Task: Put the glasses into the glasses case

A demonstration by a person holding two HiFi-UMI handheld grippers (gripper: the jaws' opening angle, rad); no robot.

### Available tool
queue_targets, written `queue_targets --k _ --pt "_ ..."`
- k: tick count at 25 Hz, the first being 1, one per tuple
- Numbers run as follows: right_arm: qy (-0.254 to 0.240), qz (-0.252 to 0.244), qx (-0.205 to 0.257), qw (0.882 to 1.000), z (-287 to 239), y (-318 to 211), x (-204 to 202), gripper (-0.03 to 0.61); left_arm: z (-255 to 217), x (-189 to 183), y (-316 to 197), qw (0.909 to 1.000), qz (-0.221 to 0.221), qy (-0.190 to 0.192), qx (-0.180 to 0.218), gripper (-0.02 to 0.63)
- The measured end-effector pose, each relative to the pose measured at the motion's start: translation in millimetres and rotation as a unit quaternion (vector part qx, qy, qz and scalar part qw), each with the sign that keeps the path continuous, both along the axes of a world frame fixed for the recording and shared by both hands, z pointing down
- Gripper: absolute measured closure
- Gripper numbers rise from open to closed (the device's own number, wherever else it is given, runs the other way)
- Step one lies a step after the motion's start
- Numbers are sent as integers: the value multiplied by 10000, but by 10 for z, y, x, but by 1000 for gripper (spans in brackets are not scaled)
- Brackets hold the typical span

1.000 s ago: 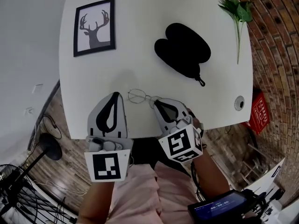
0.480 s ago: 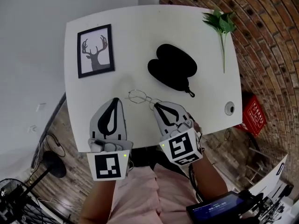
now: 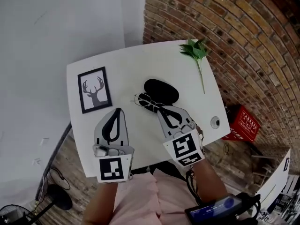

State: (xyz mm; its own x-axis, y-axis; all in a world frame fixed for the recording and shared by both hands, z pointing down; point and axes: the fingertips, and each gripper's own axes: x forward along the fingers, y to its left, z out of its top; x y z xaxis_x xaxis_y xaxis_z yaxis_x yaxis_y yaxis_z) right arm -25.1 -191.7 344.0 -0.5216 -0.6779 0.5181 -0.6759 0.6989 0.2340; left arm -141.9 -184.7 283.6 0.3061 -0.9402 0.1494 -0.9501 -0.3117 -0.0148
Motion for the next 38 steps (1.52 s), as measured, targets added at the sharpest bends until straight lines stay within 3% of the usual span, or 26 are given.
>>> queue_targets --k 4,11,22,27,38 --pt "27 148 191 9997 -191 -120 142 558 -181 117 -92 9996 148 2 235 609" --pt "5 155 167 9997 -199 -370 387 558 -162 297 -232 9998 123 -108 141 609" --pt "170 -241 -668 9973 486 -567 532 558 308 445 -511 9987 -57 -293 -423 609" --pt "20 -404 -972 9944 735 -572 467 558 517 488 -576 9967 -102 -268 -762 609" --pt "82 -582 -1482 9872 1120 -479 425 558 808 432 -620 9936 -236 -281 -1072 609"
